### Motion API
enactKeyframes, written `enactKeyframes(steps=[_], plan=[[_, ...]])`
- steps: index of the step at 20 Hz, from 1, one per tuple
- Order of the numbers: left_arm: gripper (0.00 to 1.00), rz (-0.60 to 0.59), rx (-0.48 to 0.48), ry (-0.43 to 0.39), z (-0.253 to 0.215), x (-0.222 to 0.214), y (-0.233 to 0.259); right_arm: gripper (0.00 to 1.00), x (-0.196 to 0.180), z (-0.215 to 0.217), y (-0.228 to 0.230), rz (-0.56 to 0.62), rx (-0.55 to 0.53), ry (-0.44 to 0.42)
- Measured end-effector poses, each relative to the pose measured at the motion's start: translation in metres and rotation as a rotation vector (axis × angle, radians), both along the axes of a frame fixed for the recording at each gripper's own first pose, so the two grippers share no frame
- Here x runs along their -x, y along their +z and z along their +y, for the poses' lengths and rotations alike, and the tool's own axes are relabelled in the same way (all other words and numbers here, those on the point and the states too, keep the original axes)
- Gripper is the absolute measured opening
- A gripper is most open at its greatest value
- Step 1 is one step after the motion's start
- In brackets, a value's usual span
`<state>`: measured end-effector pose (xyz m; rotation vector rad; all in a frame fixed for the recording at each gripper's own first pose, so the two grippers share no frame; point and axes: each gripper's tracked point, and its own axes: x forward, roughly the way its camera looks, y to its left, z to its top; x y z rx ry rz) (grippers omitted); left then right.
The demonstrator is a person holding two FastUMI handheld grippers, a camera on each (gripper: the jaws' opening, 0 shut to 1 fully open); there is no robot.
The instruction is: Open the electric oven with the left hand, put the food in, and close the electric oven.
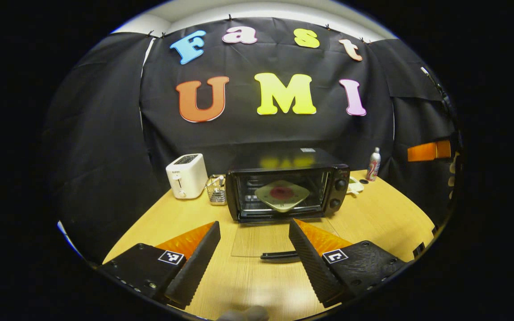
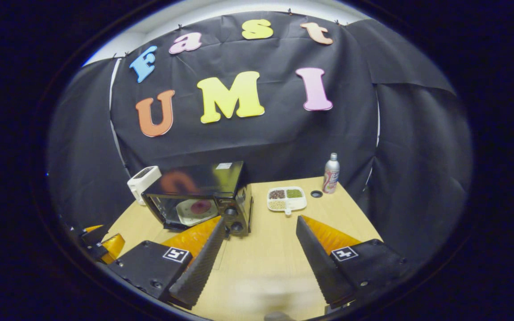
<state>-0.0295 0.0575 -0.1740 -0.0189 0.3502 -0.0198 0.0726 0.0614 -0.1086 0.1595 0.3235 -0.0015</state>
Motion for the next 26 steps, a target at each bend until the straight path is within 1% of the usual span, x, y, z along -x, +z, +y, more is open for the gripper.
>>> enactKeyframes(steps=[2, 4, 6, 7, 8, 9, 10, 11, 16, 17, 18, 19, 24, 25, 26], plan=[[0.97, 0.033, 0.009, -0.009, -0.006, 0.0, -0.019, 0.96, 0.009, -0.006, 0.0, 0.003, 0.012, -0.01], [0.96, 0.067, -0.004, -0.015, -0.011, 0.001, -0.039, 0.96, 0.017, -0.014, 0.001, 0.007, 0.019, -0.028], [0.97, 0.097, -0.003, -0.025, -0.017, 0.003, -0.057, 0.96, 0.026, -0.018, -0.005, 0.033, 0.015, -0.035], [0.97, 0.116, 0.006, -0.03, -0.021, 0.003, -0.066, 1.0, 0.03, -0.022, -0.007, 0.042, 0.023, -0.043], [0.97, 0.13, 0.013, -0.032, -0.025, 0.004, -0.075, 0.96, 0.033, -0.026, -0.007, 0.045, 0.035, -0.051], [0.97, 0.146, 0.019, -0.036, -0.028, 0.004, -0.083, 0.96, 0.036, -0.03, -0.006, 0.047, 0.043, -0.057], [0.97, 0.156, 0.02, -0.038, -0.032, 0.004, -0.091, 1.0, 0.04, -0.031, -0.006, 0.049, 0.047, -0.06], [0.97, 0.168, 0.024, -0.042, -0.036, 0.003, -0.099, 0.96, 0.043, -0.033, -0.006, 0.054, 0.054, -0.064], [0.97, 0.223, 0.029, -0.072, -0.057, -0.004, -0.137, 0.96, 0.055, -0.041, -0.006, 0.072, 0.076, -0.08], [0.97, 0.236, 0.037, -0.075, -0.06, -0.007, -0.145, 0.96, 0.056, -0.042, -0.009, 0.074, 0.08, -0.083], [0.97, 0.247, 0.039, -0.079, -0.065, -0.008, -0.152, 1.0, 0.057, -0.043, -0.01, 0.079, 0.08, -0.085], [0.97, 0.252, 0.033, -0.082, -0.066, -0.009, -0.156, 0.96, 0.057, -0.043, -0.013, 0.083, 0.08, -0.089], [0.98, 0.283, 0.027, -0.091, -0.075, -0.02, -0.176, 0.96, 0.055, -0.044, -0.017, 0.097, 0.1, -0.093], [0.97, 0.286, 0.025, -0.088, -0.074, -0.023, -0.18, 1.0, 0.053, -0.043, -0.018, 0.101, 0.098, -0.092], [0.97, 0.29, 0.022, -0.085, -0.073, -0.025, -0.181, 1.0, 0.052, -0.042, -0.019, 0.103, 0.093, -0.092]])
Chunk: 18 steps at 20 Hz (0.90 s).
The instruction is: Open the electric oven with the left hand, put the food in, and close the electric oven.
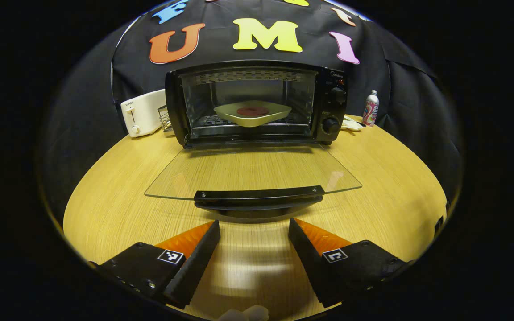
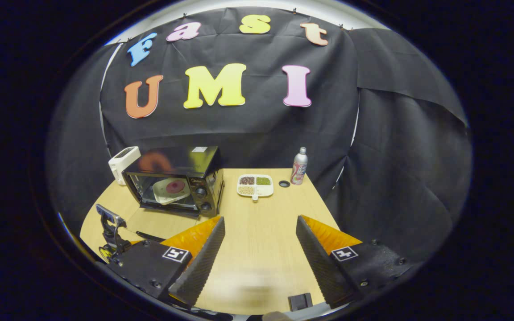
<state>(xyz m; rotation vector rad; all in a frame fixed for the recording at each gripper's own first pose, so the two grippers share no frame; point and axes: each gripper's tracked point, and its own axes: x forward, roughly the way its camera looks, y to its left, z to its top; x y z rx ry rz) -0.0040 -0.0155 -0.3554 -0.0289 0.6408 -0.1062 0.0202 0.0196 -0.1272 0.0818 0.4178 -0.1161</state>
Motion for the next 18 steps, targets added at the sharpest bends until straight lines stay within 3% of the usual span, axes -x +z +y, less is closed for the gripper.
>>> enactKeyframes(steps=[2, 9, 15, 16, 18], plan=[[0.97, -0.003, 0.005, 0.001, -0.001, -0.005, 0.0, 0.96, -0.003, 0.0, -0.002, 0.004, 0.003, 0.001], [0.97, 0.002, 0.006, -0.007, -0.004, -0.009, 0.006, 1.0, -0.012, 0.006, -0.002, -0.003, -0.007, 0.008], [0.97, -0.032, 0.031, -0.008, 0.0, -0.018, 0.036, 1.0, -0.017, 0.011, -0.001, -0.011, -0.035, 0.013], [0.97, -0.044, 0.037, -0.007, 0.001, -0.023, 0.043, 0.96, -0.017, 0.011, -0.001, -0.013, -0.034, 0.015], [0.97, -0.058, 0.04, -0.005, 0.002, -0.028, 0.055, 1.0, -0.017, 0.011, 0.0, -0.016, -0.041, 0.015]])
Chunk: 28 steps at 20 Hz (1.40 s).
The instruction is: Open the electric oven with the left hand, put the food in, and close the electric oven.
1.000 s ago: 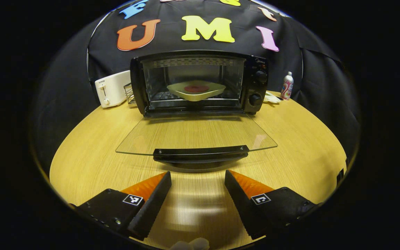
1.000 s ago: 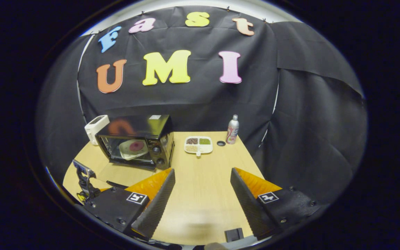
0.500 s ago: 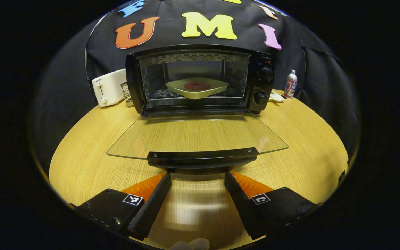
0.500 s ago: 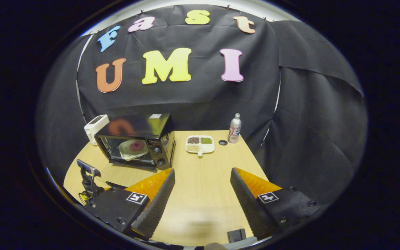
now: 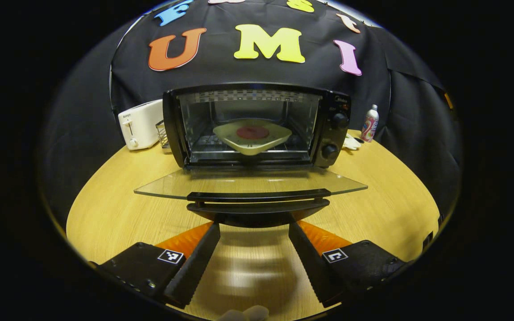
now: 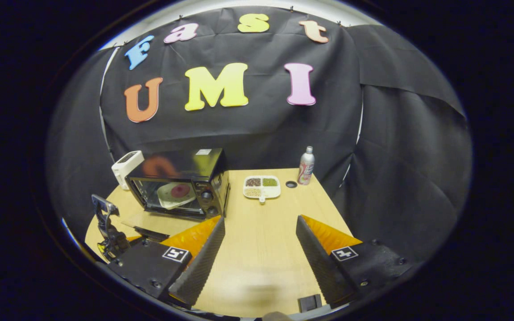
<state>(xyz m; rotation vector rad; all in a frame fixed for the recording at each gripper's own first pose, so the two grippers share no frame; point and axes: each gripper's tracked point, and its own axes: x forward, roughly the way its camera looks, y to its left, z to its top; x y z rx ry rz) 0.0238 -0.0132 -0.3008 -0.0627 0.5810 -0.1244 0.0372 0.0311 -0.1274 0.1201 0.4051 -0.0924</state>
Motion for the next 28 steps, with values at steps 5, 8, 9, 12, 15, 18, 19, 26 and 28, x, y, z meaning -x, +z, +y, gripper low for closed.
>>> enactKeyframes(steps=[5, 8, 9, 12, 15, 18, 19, 26, 28], plan=[[0.97, -0.04, -0.001, -0.005, 0.003, -0.009, 0.023, 1.0, 0.0, -0.002, -0.004, 0.0, -0.029, -0.011], [0.97, -0.063, -0.009, -0.007, 0.007, -0.017, 0.036, 1.0, 0.0, -0.003, -0.007, -0.001, -0.045, -0.018], [0.97, -0.068, -0.009, -0.008, 0.007, -0.02, 0.04, 0.96, 0.0, -0.002, -0.008, -0.001, -0.048, -0.02], [0.97, -0.096, -0.005, -0.019, 0.004, -0.032, 0.056, 1.0, 0.0, -0.002, -0.008, -0.005, -0.05, -0.021], [0.97, -0.122, -0.012, -0.025, 0.004, -0.039, 0.067, 1.0, -0.001, -0.002, -0.008, -0.007, -0.051, -0.019], [0.96, -0.142, -0.007, -0.026, 0.004, -0.052, 0.077, 0.96, -0.003, -0.003, -0.009, -0.008, -0.056, -0.022], [0.97, -0.146, -0.006, -0.024, 0.004, -0.056, 0.079, 1.0, -0.004, -0.004, -0.009, -0.008, -0.057, -0.023], [0.98, -0.197, -0.021, -0.029, 0.001, -0.099, 0.1, 0.96, -0.009, -0.002, -0.007, -0.015, -0.049, -0.016], [0.98, -0.195, -0.033, -0.029, -0.001, -0.107, 0.1, 0.96, -0.01, -0.002, -0.006, -0.017, -0.046, -0.012]])
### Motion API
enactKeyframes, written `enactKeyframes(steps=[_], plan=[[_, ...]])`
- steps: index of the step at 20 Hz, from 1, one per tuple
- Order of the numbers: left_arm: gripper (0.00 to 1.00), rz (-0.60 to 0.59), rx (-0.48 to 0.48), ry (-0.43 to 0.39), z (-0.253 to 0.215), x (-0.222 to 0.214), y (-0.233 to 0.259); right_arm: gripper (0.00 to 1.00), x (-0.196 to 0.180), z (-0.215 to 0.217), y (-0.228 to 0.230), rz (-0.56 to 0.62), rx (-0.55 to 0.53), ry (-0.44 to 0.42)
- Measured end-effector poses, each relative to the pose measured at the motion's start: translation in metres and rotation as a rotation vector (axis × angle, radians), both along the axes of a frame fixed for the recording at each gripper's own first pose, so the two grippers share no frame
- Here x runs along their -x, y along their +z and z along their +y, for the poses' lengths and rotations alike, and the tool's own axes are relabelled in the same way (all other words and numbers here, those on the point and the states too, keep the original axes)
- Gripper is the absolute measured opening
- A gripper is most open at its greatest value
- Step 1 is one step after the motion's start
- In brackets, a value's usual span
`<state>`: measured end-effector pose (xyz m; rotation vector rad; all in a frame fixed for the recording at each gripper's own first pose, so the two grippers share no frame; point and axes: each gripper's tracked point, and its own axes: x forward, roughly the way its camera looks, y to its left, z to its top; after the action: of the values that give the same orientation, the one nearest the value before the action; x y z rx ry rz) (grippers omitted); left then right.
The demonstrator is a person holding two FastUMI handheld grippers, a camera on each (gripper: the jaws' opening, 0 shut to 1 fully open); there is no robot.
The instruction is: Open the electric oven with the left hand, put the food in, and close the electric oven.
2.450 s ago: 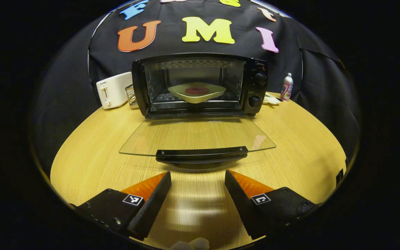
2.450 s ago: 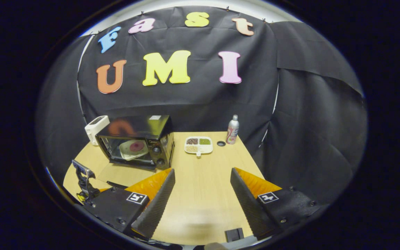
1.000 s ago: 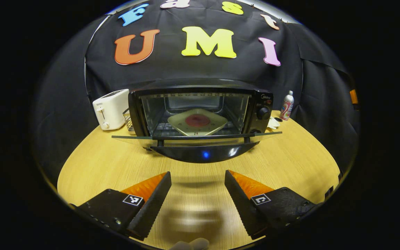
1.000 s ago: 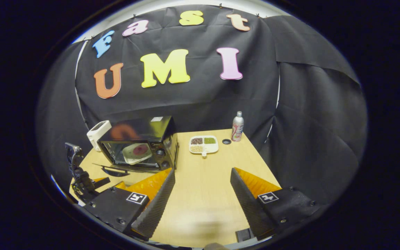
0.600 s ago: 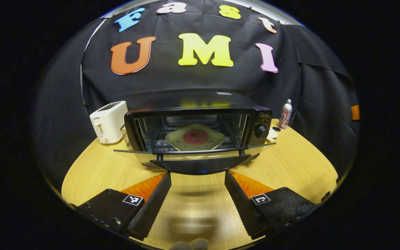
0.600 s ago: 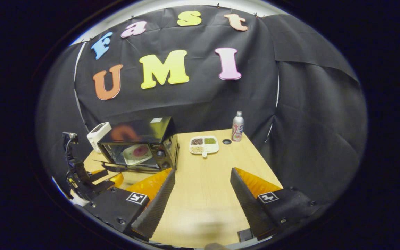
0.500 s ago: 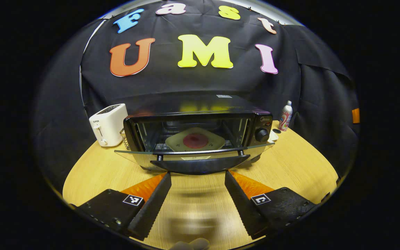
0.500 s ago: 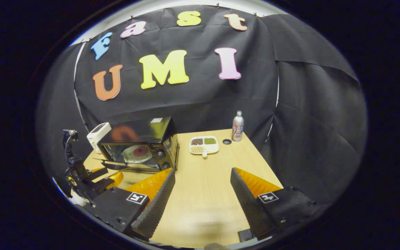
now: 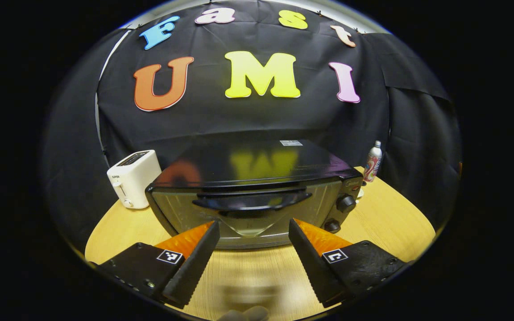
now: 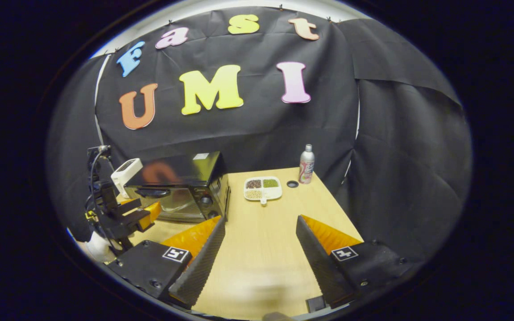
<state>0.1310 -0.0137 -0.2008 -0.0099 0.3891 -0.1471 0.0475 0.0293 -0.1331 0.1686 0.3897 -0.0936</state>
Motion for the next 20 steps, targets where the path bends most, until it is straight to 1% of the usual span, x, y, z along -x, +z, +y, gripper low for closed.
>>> enactKeyframes(steps=[1, 2, 3, 4, 5, 6, 10, 11, 12, 13, 14, 15, 16, 17, 20], plan=[[0.98, 0.001, 0.001, -0.005, -0.002, -0.001, -0.001, 0.96, 0.0, 0.0, 0.0, -0.001, 0.001, 0.002], [0.98, 0.005, 0.002, -0.007, -0.004, -0.003, -0.004, 1.0, 0.0, 0.0, 0.0, 0.0, 0.004, 0.002], [0.98, 0.009, 0.003, -0.009, -0.005, -0.002, -0.005, 1.0, -0.001, -0.001, -0.001, 0.001, 0.007, 0.003], [0.98, 0.012, 0.002, -0.005, -0.006, 0.0, -0.005, 0.96, -0.001, -0.001, 0.0, 0.002, 0.009, 0.002], [0.98, 0.012, 0.006, -0.006, -0.006, -0.001, -0.006, 0.96, -0.002, -0.002, -0.001, 0.005, 0.01, 0.003], [0.98, 0.008, 0.005, -0.004, -0.006, -0.002, -0.005, 1.0, -0.002, -0.001, 0.0, 0.005, 0.01, 0.004], [0.98, 0.006, 0.007, -0.001, -0.005, 0.0, -0.003, 1.0, -0.002, 0.003, 0.002, 0.0, 0.013, 0.017], [0.98, 0.005, 0.009, 0.001, -0.004, 0.0, -0.002, 0.96, -0.002, 0.004, 0.003, -0.004, 0.015, 0.021], [0.98, 0.007, 0.009, 0.006, -0.004, 0.0, -0.003, 1.0, -0.002, 0.006, 0.003, -0.005, 0.018, 0.022], [0.98, 0.005, 0.012, 0.006, -0.004, 0.003, -0.001, 1.0, -0.001, 0.007, 0.005, -0.006, 0.02, 0.026], [0.98, 0.002, 0.012, 0.011, -0.004, 0.005, 0.002, 0.96, 0.0, 0.008, 0.007, -0.011, 0.023, 0.029], [0.98, -0.004, 0.016, 0.013, -0.003, 0.008, 0.007, 0.96, 0.002, 0.009, 0.012, -0.018, 0.028, 0.03], [0.98, -0.019, 0.023, 0.017, -0.002, 0.012, 0.016, 1.0, 0.003, 0.01, 0.017, -0.029, 0.032, 0.03], [0.98, -0.043, 0.033, 0.02, 0.0, 0.018, 0.029, 0.96, 0.005, 0.011, 0.024, -0.045, 0.039, 0.029], [0.98, -0.14, 0.067, 0.025, 0.011, 0.046, 0.085, 0.96, 0.012, 0.011, 0.057, -0.124, 0.09, 0.021]])
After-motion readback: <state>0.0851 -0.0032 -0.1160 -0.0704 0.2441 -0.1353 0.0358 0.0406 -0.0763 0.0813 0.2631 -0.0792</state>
